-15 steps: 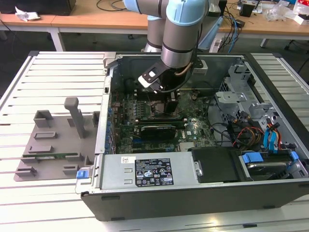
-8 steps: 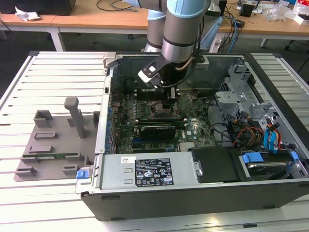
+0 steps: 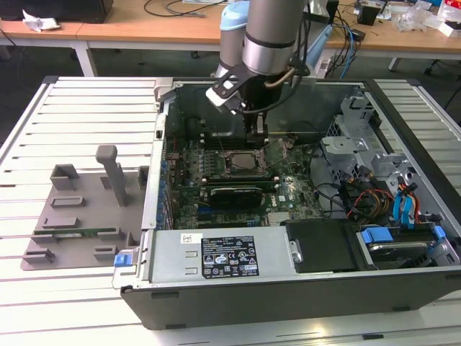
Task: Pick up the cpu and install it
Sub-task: 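Place the cpu into insertion slot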
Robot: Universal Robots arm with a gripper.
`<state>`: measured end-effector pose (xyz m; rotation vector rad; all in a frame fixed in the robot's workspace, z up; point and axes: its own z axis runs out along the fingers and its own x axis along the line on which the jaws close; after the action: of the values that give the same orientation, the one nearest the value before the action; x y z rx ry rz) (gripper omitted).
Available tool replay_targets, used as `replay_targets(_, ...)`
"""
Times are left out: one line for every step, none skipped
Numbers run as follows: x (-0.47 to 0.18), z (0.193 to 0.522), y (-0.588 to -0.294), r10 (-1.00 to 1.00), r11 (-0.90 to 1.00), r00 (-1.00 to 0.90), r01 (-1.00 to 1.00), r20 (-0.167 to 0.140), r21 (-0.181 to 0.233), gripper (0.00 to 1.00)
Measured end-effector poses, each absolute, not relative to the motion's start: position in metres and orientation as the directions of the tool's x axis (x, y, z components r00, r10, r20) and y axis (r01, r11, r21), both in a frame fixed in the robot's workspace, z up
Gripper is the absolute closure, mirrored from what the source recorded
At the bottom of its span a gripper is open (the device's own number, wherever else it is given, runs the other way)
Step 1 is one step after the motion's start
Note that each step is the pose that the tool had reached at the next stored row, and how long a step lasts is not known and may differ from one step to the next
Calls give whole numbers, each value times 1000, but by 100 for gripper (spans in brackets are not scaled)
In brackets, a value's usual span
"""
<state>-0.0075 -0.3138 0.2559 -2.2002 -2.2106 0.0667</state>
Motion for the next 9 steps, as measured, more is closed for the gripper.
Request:
replay_targets(-8, 260, -314, 1000, 4, -5, 999, -15, -46, 89)
replay_targets(-8, 264, -314, 1000, 4, -5, 999, -15, -46, 89)
replay_targets(-8, 269, -314, 1000, 4, -5, 999, -15, -46, 89)
replay_targets(-8, 281, -314, 1000, 4, -5, 999, -15, -46, 89)
replay_targets(-8, 287, -314, 1000, 4, -5, 999, -15, -46, 89)
replay_targets(-8, 292, -314, 1000, 4, -5, 999, -15, -46, 89)
replay_targets(-8, 295, -314, 1000, 4, -5, 999, -15, -46, 89)
replay_targets(-8, 295, -314, 1000, 4, -5, 999, -14, -46, 89)
replay_targets(-8, 295, -314, 1000, 4, -5, 999, -15, -46, 89)
